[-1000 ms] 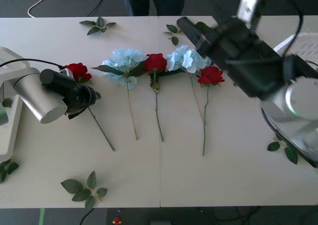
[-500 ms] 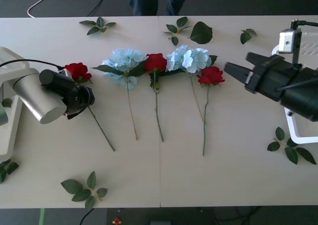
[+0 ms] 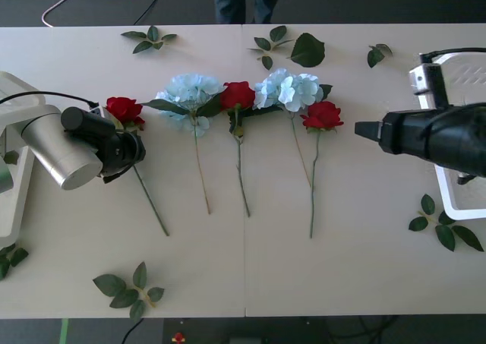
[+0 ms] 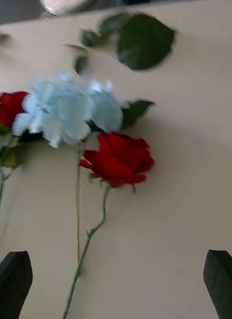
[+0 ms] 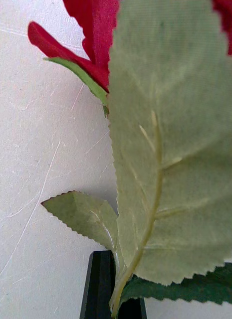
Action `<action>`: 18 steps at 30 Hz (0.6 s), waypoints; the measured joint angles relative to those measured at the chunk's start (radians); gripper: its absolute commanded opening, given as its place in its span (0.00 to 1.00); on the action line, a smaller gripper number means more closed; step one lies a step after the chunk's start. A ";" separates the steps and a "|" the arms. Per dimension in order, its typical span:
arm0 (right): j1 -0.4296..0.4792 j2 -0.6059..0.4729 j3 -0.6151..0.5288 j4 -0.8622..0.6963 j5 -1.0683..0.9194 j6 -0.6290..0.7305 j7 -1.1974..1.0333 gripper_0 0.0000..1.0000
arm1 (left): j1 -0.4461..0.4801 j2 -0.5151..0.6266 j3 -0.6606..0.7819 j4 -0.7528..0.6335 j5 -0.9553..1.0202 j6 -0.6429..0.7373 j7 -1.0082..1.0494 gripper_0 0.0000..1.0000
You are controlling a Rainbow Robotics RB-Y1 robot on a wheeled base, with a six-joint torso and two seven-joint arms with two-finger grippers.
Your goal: Place the red flowers into the right box and the blue flowers into the left box. If a person shows an open palm, hand one flower to the person first, then continue sorting.
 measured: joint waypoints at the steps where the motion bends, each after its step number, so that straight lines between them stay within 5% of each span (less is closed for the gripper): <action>1: -0.014 0.004 0.016 0.000 0.031 0.011 -0.093 1.00 | 0.000 0.000 -0.002 0.000 0.000 0.000 0.000 0.00; 4: -0.050 0.010 0.073 0.002 0.106 0.034 -0.305 1.00 | 0.000 -0.002 -0.005 0.000 -0.009 -0.003 0.000 0.00; 18: -0.227 0.046 0.309 0.206 0.326 0.048 -0.523 1.00 | 0.000 -0.003 0.049 -0.011 -0.035 0.027 -0.025 0.00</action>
